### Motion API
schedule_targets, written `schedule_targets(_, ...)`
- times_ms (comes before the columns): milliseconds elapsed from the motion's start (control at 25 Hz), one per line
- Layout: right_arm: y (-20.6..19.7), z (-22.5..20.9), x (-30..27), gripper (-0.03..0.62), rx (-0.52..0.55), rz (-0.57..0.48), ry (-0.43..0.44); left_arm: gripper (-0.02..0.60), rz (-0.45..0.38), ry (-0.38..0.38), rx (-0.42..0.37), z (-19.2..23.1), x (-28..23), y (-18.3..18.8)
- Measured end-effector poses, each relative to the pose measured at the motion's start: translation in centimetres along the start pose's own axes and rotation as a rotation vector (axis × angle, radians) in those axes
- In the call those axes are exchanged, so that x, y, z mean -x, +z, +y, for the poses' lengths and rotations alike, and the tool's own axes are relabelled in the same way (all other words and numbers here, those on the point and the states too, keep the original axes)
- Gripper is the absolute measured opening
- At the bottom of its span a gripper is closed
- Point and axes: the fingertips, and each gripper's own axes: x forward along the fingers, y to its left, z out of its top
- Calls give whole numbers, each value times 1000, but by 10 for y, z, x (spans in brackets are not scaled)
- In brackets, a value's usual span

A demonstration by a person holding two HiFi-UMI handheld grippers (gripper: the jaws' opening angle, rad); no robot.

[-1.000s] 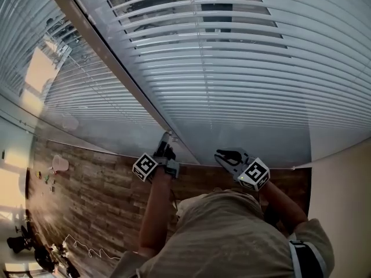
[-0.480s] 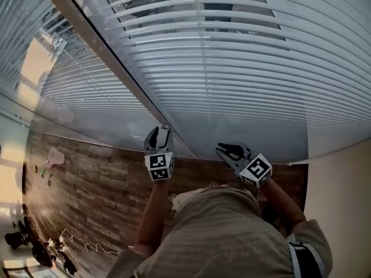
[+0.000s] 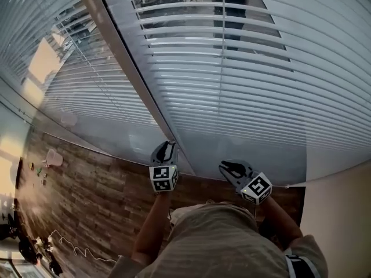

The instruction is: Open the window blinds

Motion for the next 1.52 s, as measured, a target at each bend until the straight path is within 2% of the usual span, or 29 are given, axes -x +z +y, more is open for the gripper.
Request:
schedule_targets(200,8,-9,-6,64,18,-14,0,129,-19,-70,245,11,-4,5)
schedule_targets(280,5,-8,-6,64,10,-10,-2,129,-19,-87,327,12,-3,2)
schedule_targets(440,-6,-5,-8,64,4,0,1,129,-44,-157,547,14,-4,-10)
schedule_targets(880,-8,-6,-11,64,10,-21,1,129,-87,-262,853,17,-7,-16)
schedule_targets(1080,-13,-9,-12,64,8,-19,4,129,-117,-322,1046,18,-10,-22)
schedule_targets(1240,-30,-9,-9,64,-15,-13,-3,129,-108,-335,1160,17,-9,-37)
schedule_targets(1400,-12,-16,-8,64,11,-13,-5,129,-117,-362,1337,19,-11,-27)
schedule_targets(1520,-16,-17,-10,64,7,-10,-5,129,-127,-373,1407,21,-12,-33)
